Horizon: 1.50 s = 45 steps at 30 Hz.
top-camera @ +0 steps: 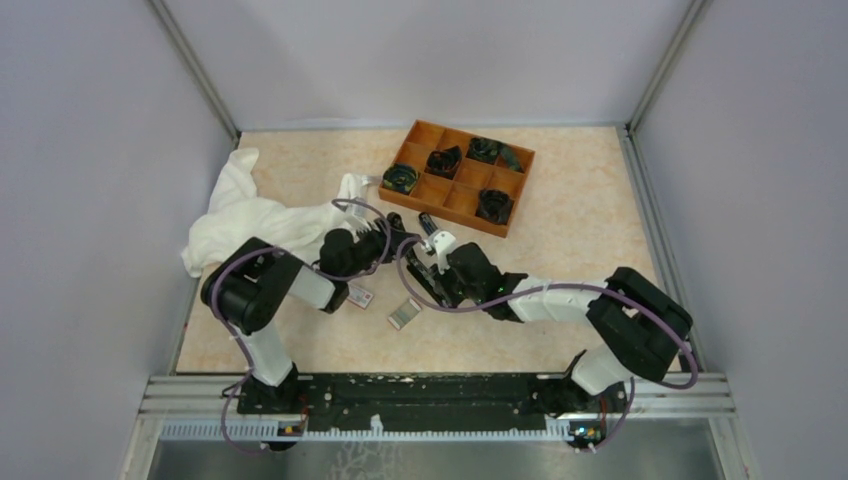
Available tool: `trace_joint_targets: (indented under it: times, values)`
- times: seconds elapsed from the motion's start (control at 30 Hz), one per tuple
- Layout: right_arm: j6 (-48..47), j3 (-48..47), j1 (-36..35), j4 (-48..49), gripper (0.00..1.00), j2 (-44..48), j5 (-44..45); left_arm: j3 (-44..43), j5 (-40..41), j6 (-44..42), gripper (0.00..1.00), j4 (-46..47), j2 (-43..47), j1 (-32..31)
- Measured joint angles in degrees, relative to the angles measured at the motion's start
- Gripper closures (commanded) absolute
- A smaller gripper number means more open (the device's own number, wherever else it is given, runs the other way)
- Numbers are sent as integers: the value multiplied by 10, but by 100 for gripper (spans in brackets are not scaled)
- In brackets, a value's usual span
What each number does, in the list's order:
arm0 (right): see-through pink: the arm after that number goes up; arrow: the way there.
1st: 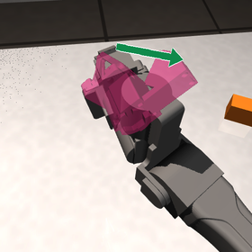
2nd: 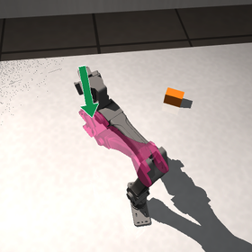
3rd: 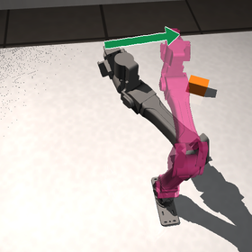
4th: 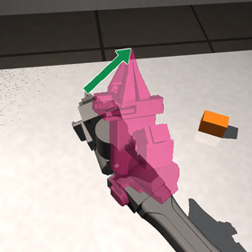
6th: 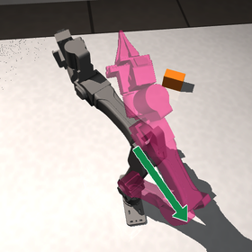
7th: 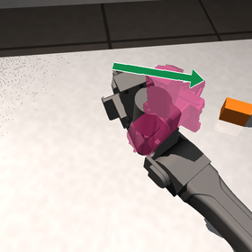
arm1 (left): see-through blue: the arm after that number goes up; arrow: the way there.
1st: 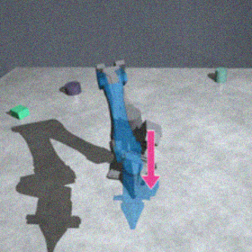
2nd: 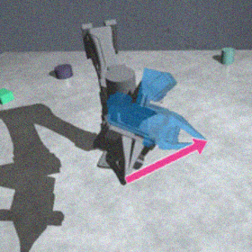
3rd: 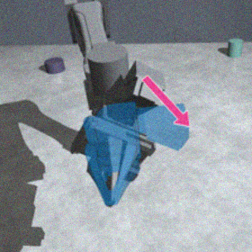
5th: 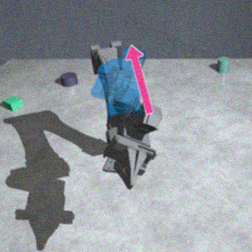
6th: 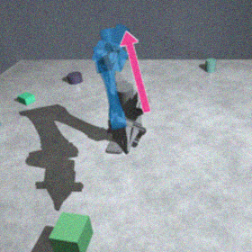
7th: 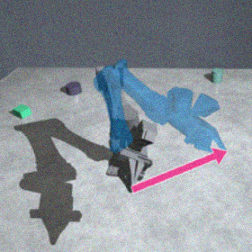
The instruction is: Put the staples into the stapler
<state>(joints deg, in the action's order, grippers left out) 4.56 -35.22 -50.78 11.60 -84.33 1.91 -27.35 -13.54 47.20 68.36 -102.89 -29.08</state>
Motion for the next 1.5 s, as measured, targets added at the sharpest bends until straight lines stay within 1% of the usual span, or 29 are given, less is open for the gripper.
trace_joint_targets:
  times: [0.17,0.27,0.5,0.73,0.93,1.27,1.5]
  values:
    - [0,9,-1,24,92,-2,1,16,17,-49,40,-11,31,-17]
    - [0,19,-2,50,92,-2,1,25,39,-87,37,-33,59,-31]
    - [-6,53,-6,152,92,-20,0,35,101,-170,27,-95,117,-74]
    - [-23,61,-6,239,92,-60,-8,35,155,-229,19,-123,140,-105]
    - [-31,67,-6,288,91,-72,-16,41,164,-240,13,-132,151,-111]
    - [-34,75,-6,313,91,-82,-20,51,163,-227,8,-130,163,-119]
    - [-35,75,-6,345,91,-112,-22,52,165,-228,3,-131,165,-121]
